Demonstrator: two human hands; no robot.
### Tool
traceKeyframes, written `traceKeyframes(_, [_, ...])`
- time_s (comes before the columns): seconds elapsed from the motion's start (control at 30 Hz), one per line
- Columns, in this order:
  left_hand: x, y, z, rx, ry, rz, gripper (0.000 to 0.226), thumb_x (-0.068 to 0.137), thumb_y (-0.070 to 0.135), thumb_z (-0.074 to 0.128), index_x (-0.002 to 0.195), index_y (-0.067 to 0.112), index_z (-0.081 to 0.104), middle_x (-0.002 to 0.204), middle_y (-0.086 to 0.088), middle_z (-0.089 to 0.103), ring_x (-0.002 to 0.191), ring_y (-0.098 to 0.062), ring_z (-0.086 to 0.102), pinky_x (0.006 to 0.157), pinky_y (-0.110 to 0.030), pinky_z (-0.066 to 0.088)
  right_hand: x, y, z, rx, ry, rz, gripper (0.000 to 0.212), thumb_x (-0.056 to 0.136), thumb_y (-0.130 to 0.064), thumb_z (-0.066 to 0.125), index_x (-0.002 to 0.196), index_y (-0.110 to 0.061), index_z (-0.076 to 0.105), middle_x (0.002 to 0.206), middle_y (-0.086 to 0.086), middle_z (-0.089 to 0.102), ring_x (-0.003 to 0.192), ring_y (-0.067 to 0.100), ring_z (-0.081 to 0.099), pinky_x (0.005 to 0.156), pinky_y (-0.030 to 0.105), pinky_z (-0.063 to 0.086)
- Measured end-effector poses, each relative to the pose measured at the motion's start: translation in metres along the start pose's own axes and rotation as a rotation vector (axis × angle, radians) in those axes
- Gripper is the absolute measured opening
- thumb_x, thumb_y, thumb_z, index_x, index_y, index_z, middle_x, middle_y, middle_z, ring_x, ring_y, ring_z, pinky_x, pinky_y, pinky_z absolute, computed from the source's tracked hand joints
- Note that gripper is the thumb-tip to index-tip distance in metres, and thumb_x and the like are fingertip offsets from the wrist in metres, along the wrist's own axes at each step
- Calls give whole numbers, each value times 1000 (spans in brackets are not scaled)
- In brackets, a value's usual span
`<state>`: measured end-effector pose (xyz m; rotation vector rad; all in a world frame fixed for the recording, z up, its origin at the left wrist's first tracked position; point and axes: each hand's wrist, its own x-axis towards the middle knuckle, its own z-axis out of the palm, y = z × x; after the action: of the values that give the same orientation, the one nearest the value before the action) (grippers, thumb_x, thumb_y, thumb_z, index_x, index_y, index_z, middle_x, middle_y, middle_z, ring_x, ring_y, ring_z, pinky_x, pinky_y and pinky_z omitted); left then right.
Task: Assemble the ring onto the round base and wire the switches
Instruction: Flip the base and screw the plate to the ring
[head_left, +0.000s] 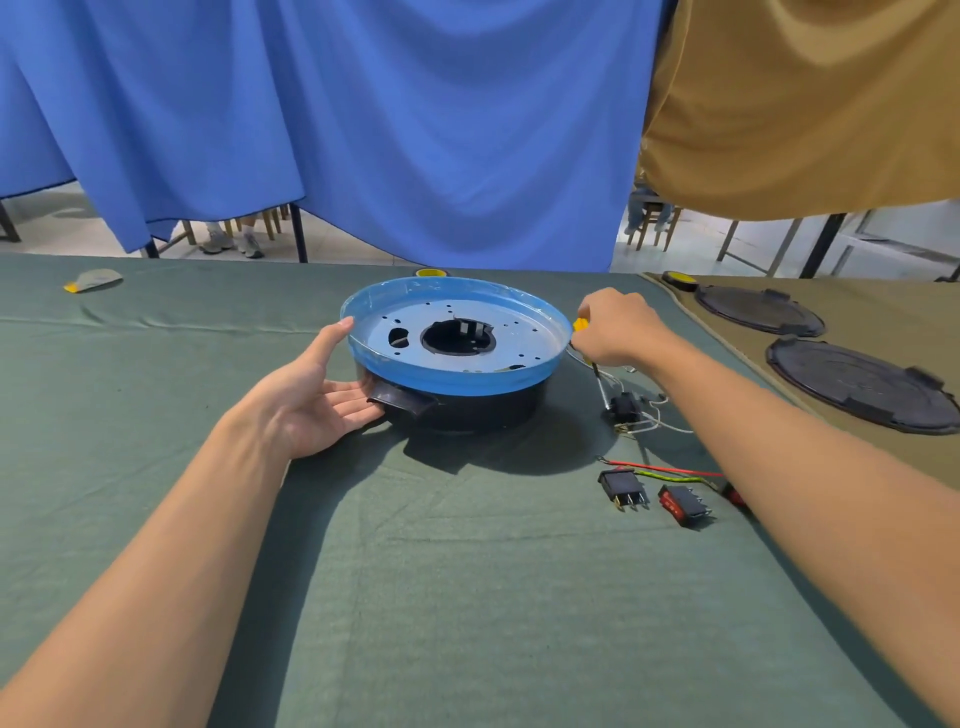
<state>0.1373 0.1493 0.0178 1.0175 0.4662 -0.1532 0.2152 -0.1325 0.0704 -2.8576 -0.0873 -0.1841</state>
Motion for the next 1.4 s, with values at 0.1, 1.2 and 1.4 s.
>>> traceKeyframes(0.1, [-1,0,0,1,-8,4,96,75,49,78,136,-9,33,120,-23,63,101,-29,70,86,-42,55,-5,-3,-13,118,93,36,29,78,-23,58,91,1,67,90,18,68,86,33,63,71,42,53])
traceKeyframes(1.2, [6,0,-7,-36,-84,-46,87,61,45,80,119,-13,52,106,-22,72,86,-29,74,71,-37,61,22,-136,12,781,230,-671,18,94,-18,57,109,-23,47,75,7,67,71,24,67,80,52,52])
traceKeyframes(1.4, [7,0,-8,-46,-97,-54,89,61,44,81,121,-14,50,108,-24,70,90,-31,73,67,-37,62,20,-143,12,722,225,-775,23,95,-16,57,116,-14,50,75,3,68,67,11,65,67,37,56])
